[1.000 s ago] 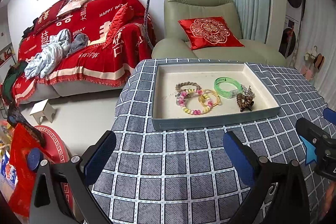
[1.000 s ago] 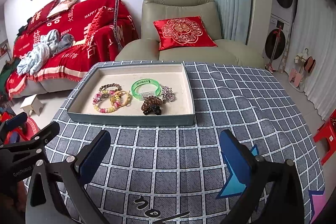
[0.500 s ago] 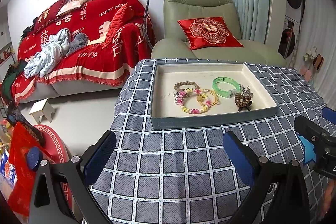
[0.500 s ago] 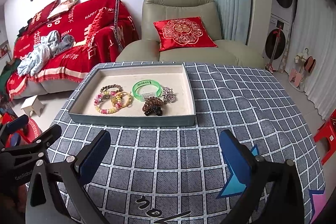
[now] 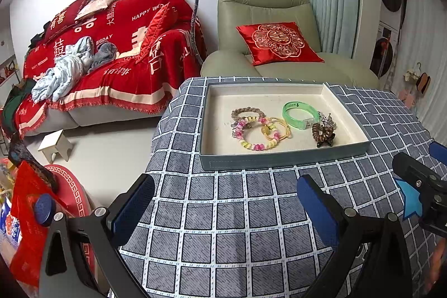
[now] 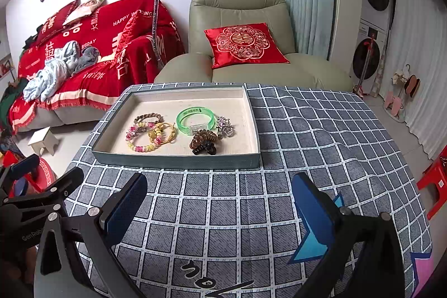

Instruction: Organize jewelry

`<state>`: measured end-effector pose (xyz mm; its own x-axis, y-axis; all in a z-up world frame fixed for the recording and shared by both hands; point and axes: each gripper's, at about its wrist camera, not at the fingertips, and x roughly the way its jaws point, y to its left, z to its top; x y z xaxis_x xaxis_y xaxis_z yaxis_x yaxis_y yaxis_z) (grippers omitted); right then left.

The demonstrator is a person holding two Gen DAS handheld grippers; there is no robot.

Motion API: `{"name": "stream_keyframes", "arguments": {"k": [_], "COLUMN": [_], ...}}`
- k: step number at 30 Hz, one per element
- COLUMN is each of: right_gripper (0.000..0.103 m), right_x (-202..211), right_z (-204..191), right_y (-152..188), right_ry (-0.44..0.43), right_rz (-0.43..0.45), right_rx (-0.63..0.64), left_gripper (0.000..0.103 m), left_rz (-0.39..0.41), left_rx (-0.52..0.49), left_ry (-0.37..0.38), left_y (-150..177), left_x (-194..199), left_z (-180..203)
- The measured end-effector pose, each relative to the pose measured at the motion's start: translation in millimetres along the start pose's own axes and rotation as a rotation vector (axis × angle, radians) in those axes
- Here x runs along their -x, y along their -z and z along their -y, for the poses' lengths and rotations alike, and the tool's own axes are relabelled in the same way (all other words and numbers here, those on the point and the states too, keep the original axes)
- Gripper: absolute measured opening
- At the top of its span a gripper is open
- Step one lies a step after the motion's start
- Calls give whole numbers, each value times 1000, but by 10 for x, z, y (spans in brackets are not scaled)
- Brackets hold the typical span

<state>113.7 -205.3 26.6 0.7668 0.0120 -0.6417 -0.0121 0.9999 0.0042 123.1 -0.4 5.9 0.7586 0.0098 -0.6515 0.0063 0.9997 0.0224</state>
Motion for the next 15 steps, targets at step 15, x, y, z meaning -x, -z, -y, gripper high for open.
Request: {"name": "stream_keyframes", "arguments": {"k": [15], "right_gripper": [103], "right_x": [0], "right_z": [1], "right_y": [4], "right_ry": [1], "right_rz": [0], "right_rx": [0], "left_gripper": [103], "left_rz": [-4], "left_rx": [1], "left_ry": [0], "left_y": [-1], "left_x": [-5], "left_z": [-15]}}
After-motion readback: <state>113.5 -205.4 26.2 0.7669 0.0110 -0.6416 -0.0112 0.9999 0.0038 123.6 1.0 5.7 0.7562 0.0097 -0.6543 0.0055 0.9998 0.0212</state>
